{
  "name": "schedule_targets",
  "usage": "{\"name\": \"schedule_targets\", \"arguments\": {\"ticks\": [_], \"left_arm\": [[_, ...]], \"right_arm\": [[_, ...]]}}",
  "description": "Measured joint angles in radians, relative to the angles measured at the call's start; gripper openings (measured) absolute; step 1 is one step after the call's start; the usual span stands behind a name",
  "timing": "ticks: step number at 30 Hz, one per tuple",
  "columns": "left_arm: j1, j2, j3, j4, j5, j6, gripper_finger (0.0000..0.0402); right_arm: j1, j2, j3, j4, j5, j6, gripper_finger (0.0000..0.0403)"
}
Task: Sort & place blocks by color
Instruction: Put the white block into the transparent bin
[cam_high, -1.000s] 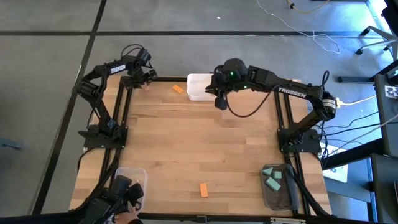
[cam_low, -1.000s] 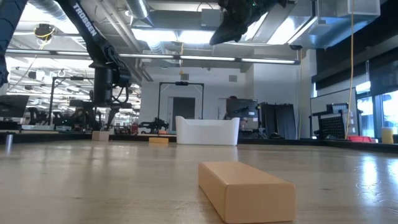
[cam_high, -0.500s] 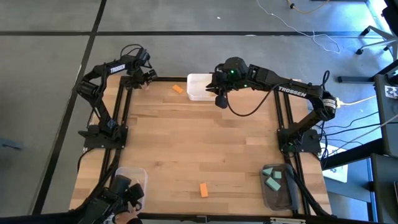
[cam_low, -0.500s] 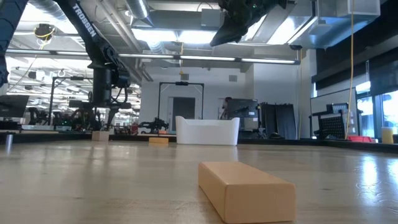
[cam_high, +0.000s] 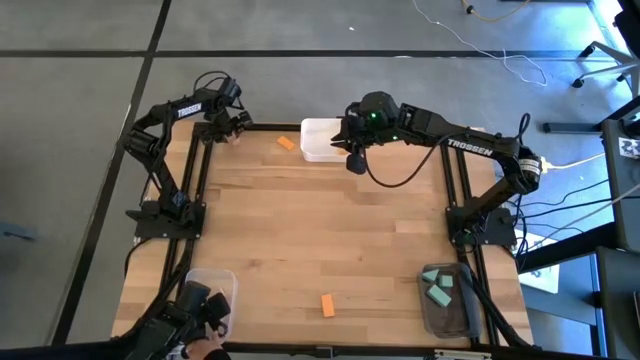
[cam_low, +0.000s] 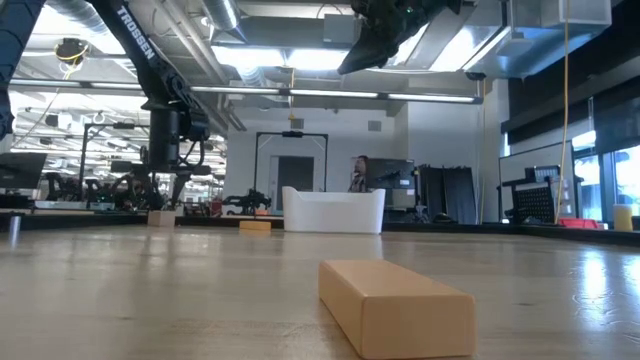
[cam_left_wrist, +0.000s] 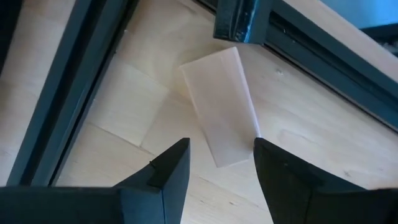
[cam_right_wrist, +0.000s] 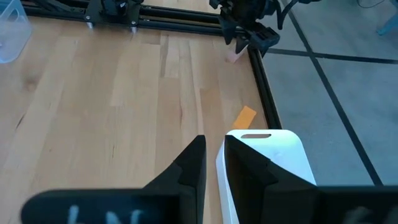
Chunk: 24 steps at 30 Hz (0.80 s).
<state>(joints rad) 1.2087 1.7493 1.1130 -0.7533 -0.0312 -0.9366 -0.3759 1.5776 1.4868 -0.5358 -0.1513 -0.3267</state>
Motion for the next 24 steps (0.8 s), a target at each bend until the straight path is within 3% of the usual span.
{"name": "schedule_targets", "arguments": {"ticks": [7,21,24], "left_arm": [[0.0,0.0,0.0,0.0,0.02,0.003,0.0144],[0.0,0.0,0.001,0.0,0.072,0.112,0.0012],[0.0,0.0,0.001,0.006,0.09,0.13,0.0004]], "right_arm": [[0.0,0.0,0.0,0.0,0.0,0.0,0.006],[0.0,0.0,0.0,0.0,0.0,-0.019,0.006],[0.0,0.0,0.0,0.0,0.0,-0.019,0.006]]}}
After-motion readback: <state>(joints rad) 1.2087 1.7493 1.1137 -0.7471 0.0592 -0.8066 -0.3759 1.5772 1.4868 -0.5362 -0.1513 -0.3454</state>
